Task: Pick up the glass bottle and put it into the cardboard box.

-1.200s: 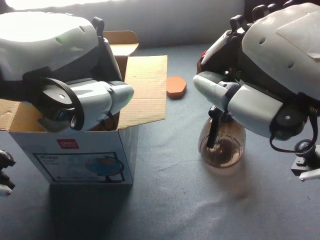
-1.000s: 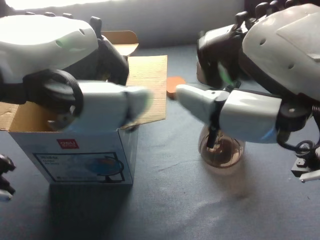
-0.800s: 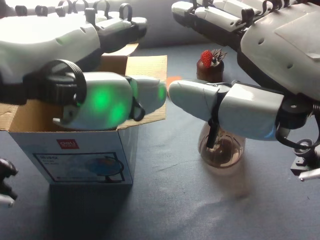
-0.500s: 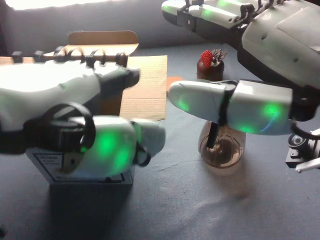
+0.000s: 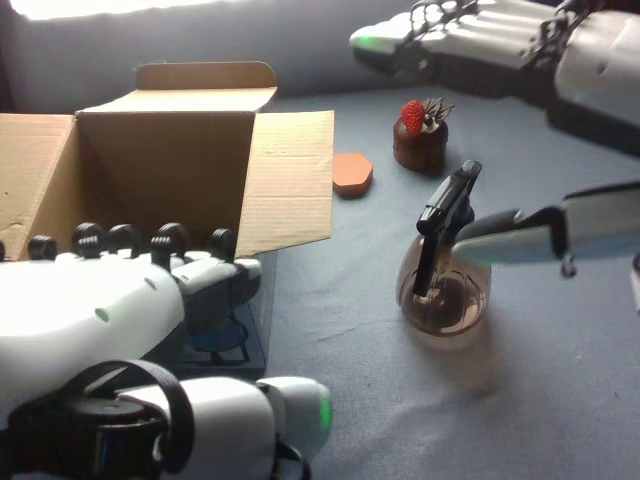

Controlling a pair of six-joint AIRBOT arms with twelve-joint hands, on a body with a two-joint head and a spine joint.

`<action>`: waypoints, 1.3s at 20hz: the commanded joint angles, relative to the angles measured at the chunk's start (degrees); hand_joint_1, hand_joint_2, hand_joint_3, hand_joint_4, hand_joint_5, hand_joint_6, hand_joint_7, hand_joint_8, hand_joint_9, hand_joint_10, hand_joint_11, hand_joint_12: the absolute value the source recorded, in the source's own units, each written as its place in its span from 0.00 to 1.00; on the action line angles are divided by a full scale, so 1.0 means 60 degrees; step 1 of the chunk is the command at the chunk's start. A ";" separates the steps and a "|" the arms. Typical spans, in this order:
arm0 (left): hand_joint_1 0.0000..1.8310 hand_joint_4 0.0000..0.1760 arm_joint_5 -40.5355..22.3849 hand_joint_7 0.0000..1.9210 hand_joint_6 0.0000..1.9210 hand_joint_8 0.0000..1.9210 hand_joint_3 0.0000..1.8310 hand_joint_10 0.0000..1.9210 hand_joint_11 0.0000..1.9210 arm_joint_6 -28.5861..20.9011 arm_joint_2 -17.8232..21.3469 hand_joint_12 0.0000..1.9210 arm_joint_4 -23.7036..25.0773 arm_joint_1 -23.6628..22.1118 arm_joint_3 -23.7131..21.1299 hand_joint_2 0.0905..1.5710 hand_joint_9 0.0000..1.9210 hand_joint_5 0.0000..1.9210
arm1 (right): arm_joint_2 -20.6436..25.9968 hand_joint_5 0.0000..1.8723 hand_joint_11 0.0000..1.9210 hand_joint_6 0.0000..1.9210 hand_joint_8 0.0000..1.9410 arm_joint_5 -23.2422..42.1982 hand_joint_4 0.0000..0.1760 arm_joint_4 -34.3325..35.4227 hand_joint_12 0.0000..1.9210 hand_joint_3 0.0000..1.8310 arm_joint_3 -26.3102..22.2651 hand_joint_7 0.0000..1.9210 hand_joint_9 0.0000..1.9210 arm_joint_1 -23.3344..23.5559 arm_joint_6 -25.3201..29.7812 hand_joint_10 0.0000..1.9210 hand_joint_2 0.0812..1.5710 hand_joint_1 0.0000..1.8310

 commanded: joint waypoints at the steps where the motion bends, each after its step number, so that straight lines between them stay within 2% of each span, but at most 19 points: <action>1: 0.00 0.36 0.0019 0.00 0.00 0.00 0.01 0.00 0.00 -0.0016 -0.0008 0.00 0.0644 -0.0028 -0.0017 0.78 0.00 0.01 | -0.0029 0.04 0.00 0.00 0.00 0.1181 0.00 -0.0455 0.09 0.00 0.0263 0.06 0.05 0.0249 0.1006 0.00 0.62 0.49; 2: 0.00 0.36 -0.0217 0.00 0.00 0.00 0.01 0.00 0.00 -0.0016 -0.0005 0.00 0.0641 0.0065 -0.0074 0.78 0.00 0.01 | -0.0124 0.04 0.00 0.00 0.00 0.1068 0.00 -0.1479 0.09 0.00 0.0705 0.06 0.05 0.0346 0.2197 0.00 0.62 0.49; 3: 0.00 0.36 -0.0230 0.00 0.00 0.00 0.01 0.00 0.00 -0.0023 0.0002 0.00 0.0664 0.0178 -0.0121 0.78 0.00 0.01 | -0.0188 0.04 0.00 0.00 0.00 0.0921 0.00 -0.1999 0.09 0.00 0.0962 0.06 0.05 0.0399 0.2722 0.00 0.62 0.49; 6: 0.00 0.35 -0.0269 0.00 0.00 0.00 0.01 0.00 0.00 -0.0596 0.0006 0.00 0.0848 0.0654 -0.0321 0.78 0.00 0.01 | -0.0318 0.04 0.00 0.00 0.00 0.0875 0.00 -0.2855 0.10 0.00 0.1459 0.05 0.04 0.0462 0.3526 0.00 0.60 0.50; 9: 0.00 0.34 0.0213 0.00 0.00 0.00 0.01 0.00 0.00 -0.2197 0.0037 0.00 0.1619 0.2103 -0.0634 0.78 0.00 0.01 | -0.0431 0.04 0.00 0.00 0.00 0.1067 0.00 -0.3657 0.09 0.00 0.2013 0.05 0.04 0.0458 0.4325 0.00 0.59 0.50; 10: 0.00 0.34 0.0551 0.00 0.00 0.00 0.01 0.00 0.00 -0.2563 0.0050 0.00 0.2025 0.2794 -0.0675 0.78 0.00 0.01 | -0.0473 0.04 0.00 0.00 0.00 0.1051 0.00 -0.3995 0.09 0.00 0.2184 0.05 0.04 0.0454 0.4607 0.00 0.59 0.50; 14: 0.00 0.31 0.1604 0.00 0.00 0.00 0.01 0.00 0.00 -0.3569 0.0086 0.00 0.3722 0.4699 -0.0563 0.78 0.00 0.01 | -0.0800 0.04 0.00 0.00 0.00 0.0721 0.00 -0.4831 0.10 0.00 0.2648 0.05 0.04 0.0482 0.5398 0.00 0.59 0.49; 17: 0.00 0.25 0.1996 0.00 0.00 0.00 0.01 0.00 0.00 -0.3957 0.0055 0.00 0.4506 0.5548 -0.0288 0.78 0.00 0.00 | -0.0950 0.03 0.00 0.00 0.00 0.0336 0.00 -0.5515 0.11 0.00 0.2815 0.05 0.04 0.0541 0.5899 0.00 0.59 0.49; 18: 0.00 0.24 0.2342 0.00 0.00 0.00 0.01 0.00 0.00 -0.4469 0.0041 0.00 0.4994 0.5993 -0.0137 0.78 0.00 0.00 | -0.1007 0.03 0.00 0.00 0.00 0.0288 0.00 -0.5588 0.11 0.00 0.2892 0.05 0.04 0.0486 0.5973 0.00 0.59 0.49; 22: 0.00 0.23 0.2573 0.00 0.00 0.00 0.01 0.00 0.00 -0.5298 -0.0036 0.00 0.5784 0.6704 0.0139 0.79 0.00 0.00 | -0.1236 0.03 0.00 0.00 0.00 0.0148 0.00 -0.5598 0.12 0.00 0.3141 0.05 0.04 0.0256 0.5933 0.00 0.59 0.49; 24: 0.00 0.23 0.2812 0.00 0.00 0.00 0.01 0.00 0.00 -0.6293 -0.0048 0.00 0.6367 0.7186 0.0158 0.79 0.00 0.00 | -0.1421 0.03 0.00 0.00 0.00 0.0119 0.00 -0.5598 0.10 0.00 0.3309 0.04 0.04 0.0118 0.5753 0.00 0.59 0.49; 26: 0.00 0.22 0.2813 0.00 0.00 0.00 0.01 0.00 0.00 -0.6874 -0.0164 0.00 0.6821 0.7602 0.0104 0.80 0.00 0.00 | -0.1663 0.03 0.00 0.00 0.00 0.0029 0.00 -0.5596 0.10 0.00 0.3571 0.04 0.04 -0.0006 0.5757 0.00 0.59 0.49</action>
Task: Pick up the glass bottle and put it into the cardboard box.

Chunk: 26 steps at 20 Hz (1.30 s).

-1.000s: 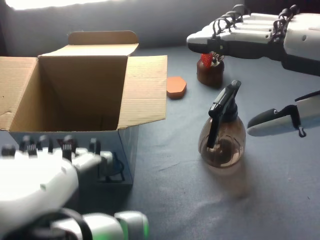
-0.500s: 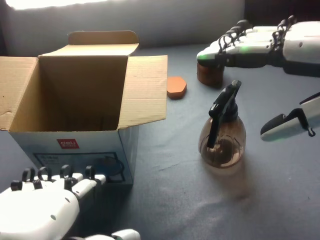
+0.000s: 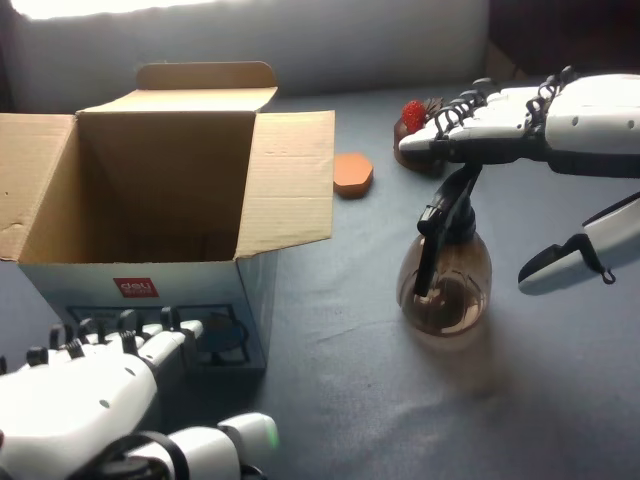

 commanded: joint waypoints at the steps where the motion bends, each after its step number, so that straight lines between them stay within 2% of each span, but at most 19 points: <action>1: 0.00 0.21 -0.0165 0.00 0.00 0.00 0.01 0.00 0.00 -0.0156 -0.0117 0.00 0.0957 0.0043 -0.0044 0.80 0.00 0.00 | -0.0024 0.03 0.00 0.00 0.00 0.0444 0.00 0.0549 0.09 0.00 0.0113 0.04 0.04 0.0056 0.0014 0.00 0.59 0.49; 3: 0.00 0.21 -0.0553 0.00 0.00 0.00 0.01 0.00 0.00 -0.0709 -0.0584 0.00 0.1483 0.0489 -0.0057 0.80 0.00 0.00 | -0.0281 0.03 0.00 0.00 0.00 0.0376 0.00 0.0625 0.09 0.00 0.0427 0.04 0.04 -0.0027 0.0021 0.00 0.59 0.49; 7: 0.00 0.21 -0.2032 0.00 0.00 0.00 0.01 0.00 0.00 -0.1985 -0.2103 0.00 0.2591 0.1470 -0.0117 0.80 0.00 0.00 | -0.0648 0.02 0.00 0.00 0.00 0.0392 0.00 0.0697 0.12 0.00 0.0854 0.04 0.05 -0.0023 0.0084 0.00 0.59 0.49; 10: 0.00 0.21 -0.3200 0.00 0.00 0.00 0.01 0.00 0.00 -0.2341 -0.2935 0.00 0.3226 0.1795 -0.0208 0.80 0.00 0.00 | -0.0809 0.03 0.00 0.00 0.00 0.0393 0.00 0.0699 0.13 0.00 0.0933 0.04 0.05 0.0023 0.0005 0.00 0.59 0.49; 13: 0.00 0.21 -0.4372 0.00 0.00 0.00 0.01 0.00 0.00 -0.3115 -0.3772 0.00 0.4234 0.2607 -0.0115 0.80 0.00 0.00 | -0.0939 0.03 0.00 0.00 0.00 0.0443 0.00 0.0698 0.13 0.00 0.0931 0.04 0.05 0.0081 -0.0119 0.00 0.59 0.49; 15: 0.00 0.21 -0.4761 0.00 0.00 0.00 0.01 0.00 0.00 -0.3357 -0.4139 0.00 0.4775 0.3144 -0.0015 0.80 0.00 0.00 | -0.1059 0.03 0.00 0.00 0.00 0.0235 0.00 0.0696 0.13 0.00 0.0931 0.04 0.05 0.0089 -0.0169 0.00 0.59 0.49; 19: 0.00 0.21 -0.4960 0.00 0.00 0.00 0.01 0.00 0.00 -0.3567 -0.4377 0.00 0.5475 0.3759 0.0181 0.80 0.00 0.00 | -0.1206 0.02 0.00 0.00 0.00 0.0156 0.00 0.0693 0.09 0.00 0.0929 0.04 0.04 0.0058 -0.0216 0.00 0.59 0.49; 26: 0.00 0.20 -0.4705 0.00 0.00 0.00 0.01 0.00 0.00 -0.3918 -0.4405 0.00 0.6097 0.3994 0.0628 0.80 0.00 0.00 | -0.1307 0.02 0.00 0.00 0.00 -0.0048 0.00 0.0694 0.08 0.00 0.0928 0.04 0.04 0.0052 -0.0443 0.00 0.59 0.49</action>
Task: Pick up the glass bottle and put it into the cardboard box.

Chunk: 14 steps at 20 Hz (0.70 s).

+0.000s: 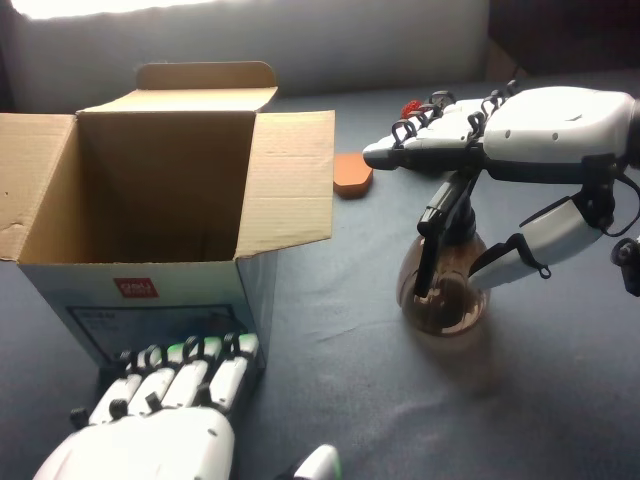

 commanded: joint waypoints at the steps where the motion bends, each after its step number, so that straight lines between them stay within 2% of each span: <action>1: 0.00 0.20 -0.0310 0.00 0.00 0.00 0.01 0.00 0.00 -0.0067 -0.0039 0.00 0.0929 0.0001 0.0030 0.80 0.00 0.00 | 0.0039 0.04 0.00 0.01 0.00 0.0532 0.00 0.0504 0.10 0.00 0.0006 0.05 0.05 0.0115 0.0034 0.00 0.59 0.50; 5: 0.00 0.20 -0.0094 0.00 0.00 0.00 0.00 0.00 0.00 -0.0478 -0.0029 0.00 0.1318 0.0306 0.0116 0.80 0.00 0.00 | 0.0035 0.04 0.00 0.00 0.00 0.0503 0.00 0.0504 0.13 0.00 0.0005 0.06 0.06 0.0105 0.0023 0.00 0.59 0.51; 7: 0.00 0.19 -0.0034 0.00 0.00 0.00 0.00 0.00 0.00 -0.0588 0.0007 0.00 0.1474 0.0469 0.0118 0.80 0.00 0.00 | 0.0035 0.04 0.00 0.00 0.00 0.0504 0.00 0.0505 0.17 0.00 0.0004 0.07 0.06 0.0107 0.0024 0.00 0.59 0.51; 8: 0.00 0.20 -0.0012 0.00 0.00 0.00 0.00 0.00 0.00 -0.0589 0.0014 0.00 0.1491 0.0524 0.0115 0.80 0.00 0.00 | 0.0036 0.05 0.00 0.00 0.00 0.0505 0.00 0.0505 0.25 0.00 0.0000 0.09 0.08 0.0101 0.0021 0.01 0.59 0.51; 9: 0.00 0.20 0.0055 0.00 0.00 0.00 0.00 0.00 0.00 -0.0642 0.0023 0.00 0.1547 0.0561 0.0135 0.80 0.00 0.00 | 0.0037 0.05 0.00 0.00 0.00 0.0505 0.00 0.0505 0.25 0.00 0.0000 0.09 0.08 0.0103 0.0021 0.01 0.59 0.51; 10: 0.00 0.20 0.0150 0.00 0.00 0.00 0.00 0.00 0.00 -0.0708 0.0041 0.00 0.1644 0.0588 0.0168 0.80 0.00 0.00 | 0.0038 0.19 0.00 0.04 0.03 0.0511 0.00 0.0505 0.53 0.00 0.0000 0.25 0.21 0.0109 0.0021 0.04 0.61 0.53; 11: 0.00 0.20 0.0286 0.00 0.00 0.00 0.00 0.00 0.00 -0.0714 0.0068 0.00 0.1729 0.0589 0.0203 0.80 0.00 0.00 | 0.0040 0.19 0.00 0.04 0.03 0.0521 0.00 0.0505 0.53 0.00 -0.0003 0.25 0.21 0.0121 0.0022 0.04 0.61 0.53; 12: 0.00 0.20 0.0411 0.00 0.00 0.00 0.00 0.00 0.00 -0.0714 0.0090 0.00 0.1845 0.0601 0.0246 0.80 0.00 0.00 | 0.0043 0.35 0.12 0.08 0.06 0.0523 0.00 0.0505 0.74 0.01 -0.0006 0.46 0.38 0.0128 0.0022 0.14 0.68 0.56; 13: 0.00 0.20 0.0573 0.00 0.00 0.00 0.00 0.00 0.00 -0.0714 0.0111 0.00 0.1916 0.0618 0.0297 0.80 0.00 0.00 | 0.0048 0.42 0.25 0.11 0.42 0.0523 0.00 0.0505 0.75 0.00 -0.0012 0.50 0.47 0.0128 0.0020 0.23 0.69 0.70; 14: 0.00 0.20 0.0634 0.00 0.00 0.00 0.00 0.00 0.00 -0.0714 0.0124 0.00 0.1991 0.0647 0.0325 0.80 0.00 0.00 | 0.0048 0.39 0.34 0.54 0.48 0.0520 0.00 0.0505 0.79 0.00 -0.0020 0.55 0.52 0.0122 0.0012 0.32 0.71 0.68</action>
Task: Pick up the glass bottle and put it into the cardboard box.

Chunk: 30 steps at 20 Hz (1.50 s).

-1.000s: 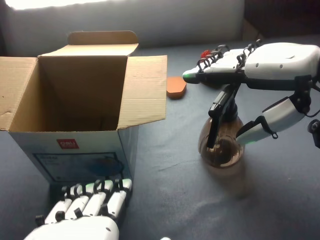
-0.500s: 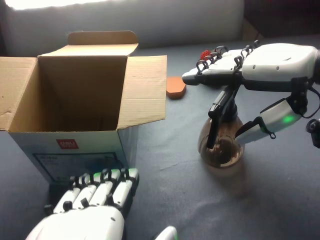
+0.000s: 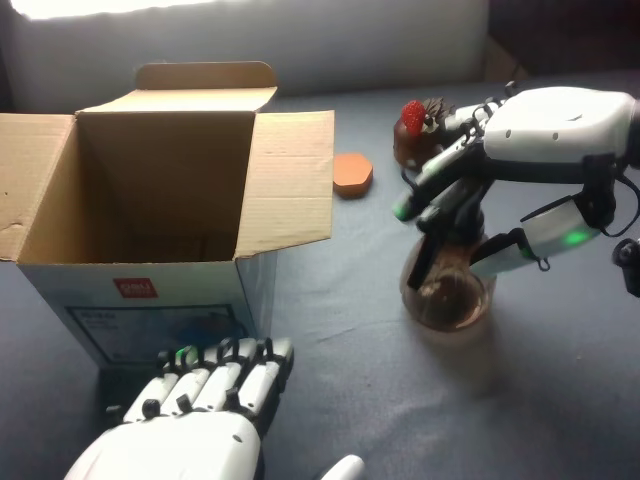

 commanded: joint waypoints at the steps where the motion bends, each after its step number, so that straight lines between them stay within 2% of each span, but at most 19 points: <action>1: 0.00 0.20 -0.0386 0.00 0.00 0.00 0.00 0.00 0.00 -0.0062 0.0069 0.00 0.0772 -0.0024 0.0001 0.80 0.00 0.00 | 0.0048 0.41 0.40 0.60 0.47 0.0524 0.00 0.0392 0.80 0.00 -0.0029 0.57 0.54 0.0115 -0.0017 0.42 0.71 0.69; 2: 0.00 0.20 -0.0386 0.00 0.00 0.00 0.00 0.00 0.00 -0.0062 0.0092 0.00 0.0773 -0.0008 0.0001 0.80 0.00 0.00 | 0.0048 0.41 0.40 0.60 0.47 0.0524 0.00 0.0392 0.80 0.00 -0.0033 0.57 0.54 0.0115 -0.0026 0.42 0.71 0.69; 3: 0.00 0.19 -0.0386 0.00 0.00 0.00 0.00 0.00 0.00 -0.0063 0.0133 0.00 0.0787 0.0023 0.0011 0.80 0.00 0.00 | 0.0048 0.47 0.46 0.56 0.45 0.0528 0.00 0.0392 0.81 0.00 -0.0038 0.60 0.55 0.0114 -0.0033 0.52 0.69 0.69; 4: 0.00 0.19 -0.0386 0.00 0.00 0.00 0.00 0.00 0.00 -0.0063 0.0161 0.00 0.0792 0.0041 0.0029 0.80 0.00 0.00 | 0.0048 0.48 0.46 0.54 0.45 0.0528 0.00 0.0392 0.82 0.00 -0.0039 0.60 0.54 0.0113 -0.0038 0.54 0.68 0.69; 8: 0.00 0.19 -0.0385 0.00 0.00 0.00 0.00 0.00 0.00 -0.0424 0.0356 0.00 0.1038 0.0286 0.0093 0.80 0.00 0.00 | 0.0148 0.49 0.44 0.55 0.44 0.0664 0.00 0.0392 0.81 0.00 -0.0059 0.59 0.53 0.0151 -0.0042 0.55 0.68 0.68; 13: 0.00 0.19 -0.0385 0.00 0.00 0.00 0.00 0.00 0.00 -0.1151 0.0653 0.00 0.1930 0.0990 0.0153 0.80 0.00 0.00 | 0.0734 0.48 0.43 0.54 0.45 0.1054 0.00 0.0650 0.81 0.00 -0.0304 0.59 0.53 0.0622 0.0051 0.55 0.68 0.69; 19: 0.00 0.19 -0.0171 0.00 0.00 0.00 0.00 0.00 0.00 -0.1546 0.0734 0.00 0.2268 0.1193 0.0296 0.80 0.00 0.00 | 0.1355 0.48 0.42 0.54 0.46 0.1141 0.00 0.0679 0.82 0.00 -0.0749 0.59 0.52 0.1654 0.0406 0.56 0.68 0.68; 24: 0.00 0.19 0.0081 0.00 0.00 0.00 0.00 0.00 0.00 -0.1638 0.0739 0.00 0.2616 0.1235 0.0431 0.80 0.00 0.00 | 0.1736 0.48 0.42 0.55 0.47 0.1191 0.00 0.0643 0.82 0.00 -0.0784 0.58 0.51 0.2337 0.0297 0.58 0.69 0.68; 30: 0.00 0.19 0.0096 0.00 0.00 0.00 0.00 0.00 0.00 -0.1905 0.0850 0.00 0.2840 0.1271 0.0548 0.80 0.00 0.00 | 0.1820 0.48 0.42 0.54 0.48 0.1164 0.00 0.0648 0.84 0.00 -0.0852 0.58 0.50 0.2946 0.0551 0.59 0.69 0.68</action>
